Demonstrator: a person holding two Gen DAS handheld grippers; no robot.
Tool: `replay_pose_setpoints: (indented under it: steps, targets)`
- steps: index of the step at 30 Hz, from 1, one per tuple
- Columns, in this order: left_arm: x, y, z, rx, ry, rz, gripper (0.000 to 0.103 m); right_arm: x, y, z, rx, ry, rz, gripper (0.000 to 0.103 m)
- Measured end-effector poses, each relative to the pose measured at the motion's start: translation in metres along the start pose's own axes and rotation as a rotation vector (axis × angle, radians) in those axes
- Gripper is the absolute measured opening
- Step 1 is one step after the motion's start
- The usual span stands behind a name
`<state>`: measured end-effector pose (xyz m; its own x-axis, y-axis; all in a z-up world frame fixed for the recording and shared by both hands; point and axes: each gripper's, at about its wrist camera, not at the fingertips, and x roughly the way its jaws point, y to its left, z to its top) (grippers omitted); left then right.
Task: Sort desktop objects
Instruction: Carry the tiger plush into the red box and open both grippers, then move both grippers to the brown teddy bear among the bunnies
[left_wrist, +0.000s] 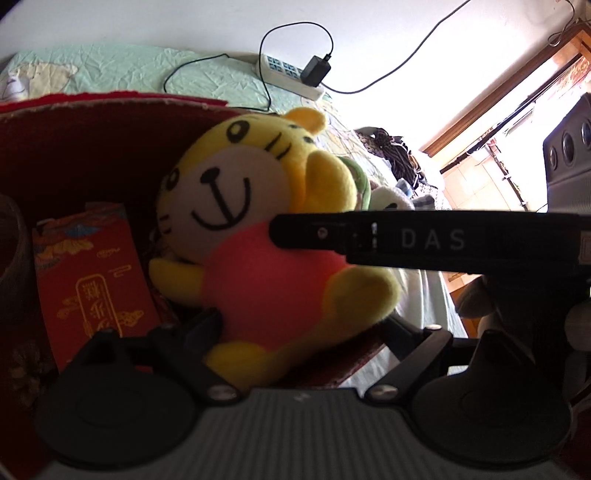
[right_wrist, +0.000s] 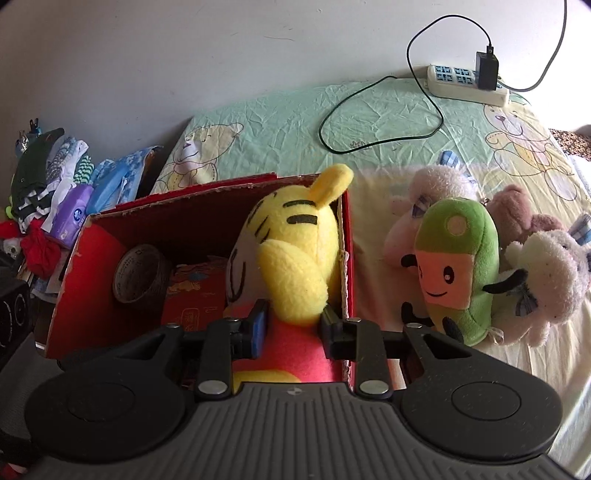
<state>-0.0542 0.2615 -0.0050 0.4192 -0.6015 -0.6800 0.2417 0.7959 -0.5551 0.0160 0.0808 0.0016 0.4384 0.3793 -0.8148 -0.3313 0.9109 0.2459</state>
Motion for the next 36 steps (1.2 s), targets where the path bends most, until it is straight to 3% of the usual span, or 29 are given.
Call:
replay_pose_setpoints:
  steps: [6, 11, 18, 24, 32, 36]
  targets:
    - [0.000, 0.001, 0.001, 0.018, 0.006, -0.013, 0.090, -0.014, 0.004, -0.009, 0.014, -0.057, 0.022, 0.041]
    - [0.009, -0.011, 0.004, 0.034, 0.015, -0.005, 0.093, -0.025, -0.009, -0.016, 0.073, -0.108, 0.039, 0.038]
    - [0.005, -0.016, 0.000, 0.057, 0.024, 0.029, 0.097, -0.028, -0.027, -0.042, 0.203, -0.157, 0.146, 0.035]
    - [-0.009, -0.026, -0.007, 0.100, -0.013, 0.059, 0.097, -0.032, -0.031, -0.057, 0.248, -0.239, 0.193, 0.034]
    - [-0.023, -0.039, -0.008, 0.118, -0.061, 0.138, 0.097, -0.047, -0.063, -0.071, 0.399, -0.270, 0.335, 0.030]
    - [-0.034, -0.057, -0.004, 0.181, -0.116, 0.195, 0.097, -0.062, -0.078, -0.081, 0.420, -0.340, 0.343, 0.030]
